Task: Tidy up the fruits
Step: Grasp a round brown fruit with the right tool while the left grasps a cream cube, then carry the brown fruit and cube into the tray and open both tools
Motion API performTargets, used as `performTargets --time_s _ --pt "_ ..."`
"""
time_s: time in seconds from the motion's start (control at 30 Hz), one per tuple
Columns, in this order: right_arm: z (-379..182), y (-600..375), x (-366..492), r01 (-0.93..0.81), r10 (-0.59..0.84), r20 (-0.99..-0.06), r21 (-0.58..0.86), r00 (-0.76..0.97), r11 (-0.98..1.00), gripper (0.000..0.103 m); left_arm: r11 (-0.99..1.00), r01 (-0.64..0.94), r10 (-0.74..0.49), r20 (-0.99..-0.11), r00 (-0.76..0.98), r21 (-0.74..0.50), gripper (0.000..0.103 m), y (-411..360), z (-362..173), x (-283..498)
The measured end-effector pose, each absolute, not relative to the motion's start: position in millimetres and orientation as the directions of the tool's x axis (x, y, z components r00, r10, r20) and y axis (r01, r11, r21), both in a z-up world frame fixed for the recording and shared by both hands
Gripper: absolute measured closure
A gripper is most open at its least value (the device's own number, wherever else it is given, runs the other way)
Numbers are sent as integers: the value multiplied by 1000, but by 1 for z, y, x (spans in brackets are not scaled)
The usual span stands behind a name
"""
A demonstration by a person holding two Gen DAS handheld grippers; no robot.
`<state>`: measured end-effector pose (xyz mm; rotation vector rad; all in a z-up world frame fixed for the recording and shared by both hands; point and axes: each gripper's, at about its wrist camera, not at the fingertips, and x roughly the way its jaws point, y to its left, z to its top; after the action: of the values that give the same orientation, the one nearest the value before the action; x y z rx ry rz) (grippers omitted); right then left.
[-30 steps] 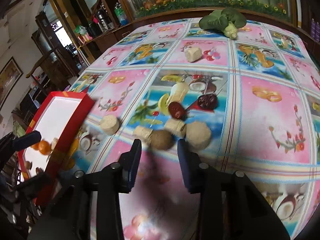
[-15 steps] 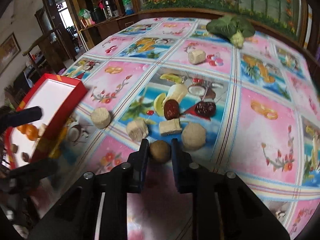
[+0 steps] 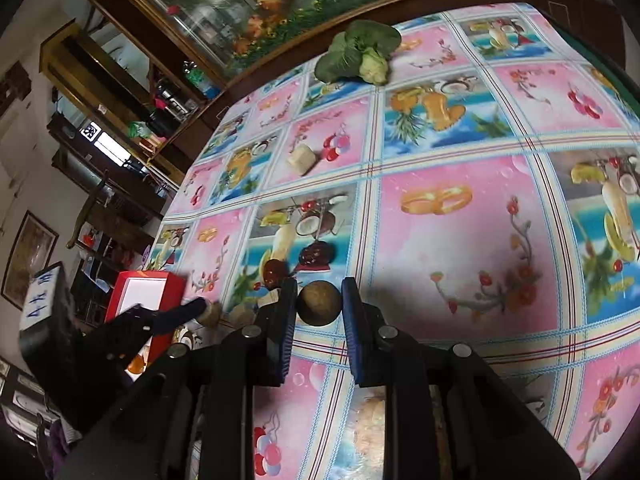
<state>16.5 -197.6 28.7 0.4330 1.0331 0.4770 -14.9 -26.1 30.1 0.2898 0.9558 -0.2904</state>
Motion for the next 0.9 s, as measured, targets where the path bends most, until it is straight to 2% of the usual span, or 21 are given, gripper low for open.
performTargets --time_s 0.1,0.17,0.3,0.37,0.63,0.9 --pt "27 -197 16 -169 569 -708 555 419 815 79 928 362 -127 -842 524 85 53 -26 24 -9" --pt "27 -197 16 -167 568 -708 555 420 815 79 928 364 -131 -849 512 76 68 -27 20 -6" --pt "27 -197 16 -171 568 -709 552 417 816 79 931 362 -157 -852 500 41 79 -26 18 -2" --pt "26 -195 15 -176 565 -712 547 417 818 79 932 362 -165 -851 499 31 88 -27 18 -1" --pt "29 -183 10 -230 563 -701 518 438 824 79 949 315 -171 -829 533 7 89 -21 25 -13" --pt "41 -158 -5 -344 574 -650 459 498 819 79 957 289 -219 -758 614 -43 89 -2 59 -69"
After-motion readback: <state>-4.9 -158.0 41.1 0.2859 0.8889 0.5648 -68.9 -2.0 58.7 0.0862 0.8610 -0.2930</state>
